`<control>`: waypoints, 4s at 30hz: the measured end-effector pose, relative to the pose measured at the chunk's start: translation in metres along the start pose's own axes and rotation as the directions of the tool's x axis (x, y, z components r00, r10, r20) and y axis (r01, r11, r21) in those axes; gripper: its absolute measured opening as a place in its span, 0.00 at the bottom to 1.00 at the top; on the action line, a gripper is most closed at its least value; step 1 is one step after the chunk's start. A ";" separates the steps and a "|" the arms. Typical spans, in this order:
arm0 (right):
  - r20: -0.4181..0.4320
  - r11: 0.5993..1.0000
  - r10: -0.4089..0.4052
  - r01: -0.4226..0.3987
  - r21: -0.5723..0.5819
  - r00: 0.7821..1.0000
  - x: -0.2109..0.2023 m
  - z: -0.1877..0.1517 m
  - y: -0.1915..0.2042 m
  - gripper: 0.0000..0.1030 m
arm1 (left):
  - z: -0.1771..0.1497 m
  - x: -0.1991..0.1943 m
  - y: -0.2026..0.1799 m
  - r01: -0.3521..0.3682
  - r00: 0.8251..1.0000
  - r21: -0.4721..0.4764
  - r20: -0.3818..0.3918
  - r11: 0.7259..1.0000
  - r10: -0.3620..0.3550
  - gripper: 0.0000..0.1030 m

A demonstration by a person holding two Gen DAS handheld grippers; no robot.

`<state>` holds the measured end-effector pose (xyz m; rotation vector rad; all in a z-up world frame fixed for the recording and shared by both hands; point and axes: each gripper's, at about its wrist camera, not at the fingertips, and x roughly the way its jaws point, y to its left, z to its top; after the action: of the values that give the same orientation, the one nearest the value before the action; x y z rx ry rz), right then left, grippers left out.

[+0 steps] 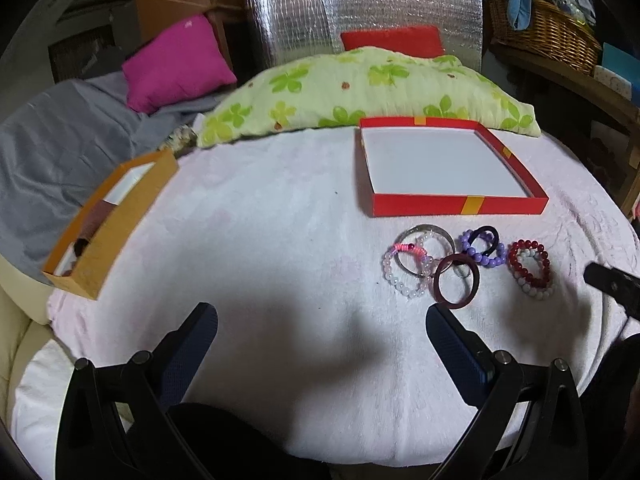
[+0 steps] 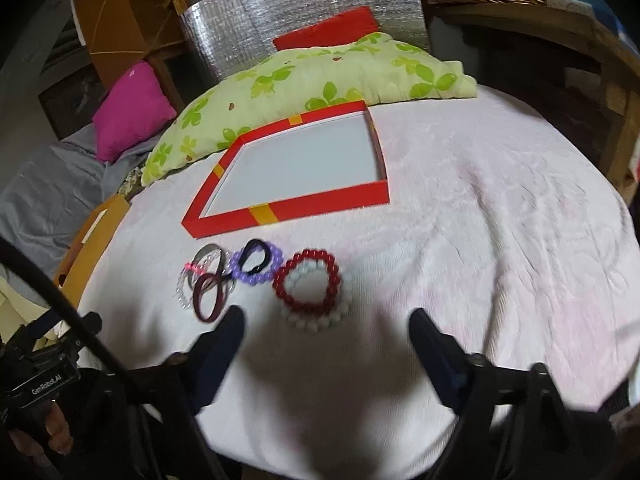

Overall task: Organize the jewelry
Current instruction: 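Grasp the dark maroon ring with the left tool while the right tool grasps the red bead bracelet, then carry the maroon ring with the left tool while the right tool carries the red bracelet toward the box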

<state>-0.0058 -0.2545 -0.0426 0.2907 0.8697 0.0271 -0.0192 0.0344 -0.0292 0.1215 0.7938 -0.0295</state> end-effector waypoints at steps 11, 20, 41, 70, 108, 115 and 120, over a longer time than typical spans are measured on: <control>-0.086 0.997 0.001 -0.008 -0.077 0.996 0.083 0.032 0.003 0.31 | 0.013 0.042 -0.017 0.205 0.978 0.013 -0.053 0.979 -0.204 1.00; -0.066 0.998 0.068 -0.068 0.001 0.995 0.089 0.033 -0.013 0.12 | 0.020 0.071 -0.058 0.315 0.942 0.068 -0.144 0.946 -0.304 0.64; 0.102 0.964 0.186 -0.201 0.173 0.977 0.057 0.049 -0.042 0.10 | 0.021 0.082 -0.095 0.251 0.963 0.169 -0.145 0.953 -0.228 0.07; 0.097 0.795 0.515 -0.517 0.316 0.852 0.049 0.049 -0.073 0.10 | 0.036 0.023 -0.052 0.168 0.986 0.128 -0.008 0.978 -0.168 0.07; 0.045 0.744 0.584 -0.557 0.369 0.810 0.086 0.102 -0.050 0.10 | 0.037 0.101 0.006 0.337 0.939 -0.010 -0.069 0.941 -0.337 0.07; 0.026 0.778 0.561 -0.538 0.326 0.827 0.081 0.098 -0.040 0.10 | 0.028 0.094 0.007 0.295 0.954 0.010 -0.062 0.955 -0.294 0.08; 0.042 0.780 0.563 -0.548 0.302 0.825 0.076 0.099 -0.037 0.10 | 0.035 0.081 0.004 0.316 0.949 0.030 -0.024 0.948 -0.315 0.08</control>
<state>0.1148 -0.3028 -0.0485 0.8377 0.8107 0.4621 0.0629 0.0358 -0.0620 0.0249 0.8257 -0.3459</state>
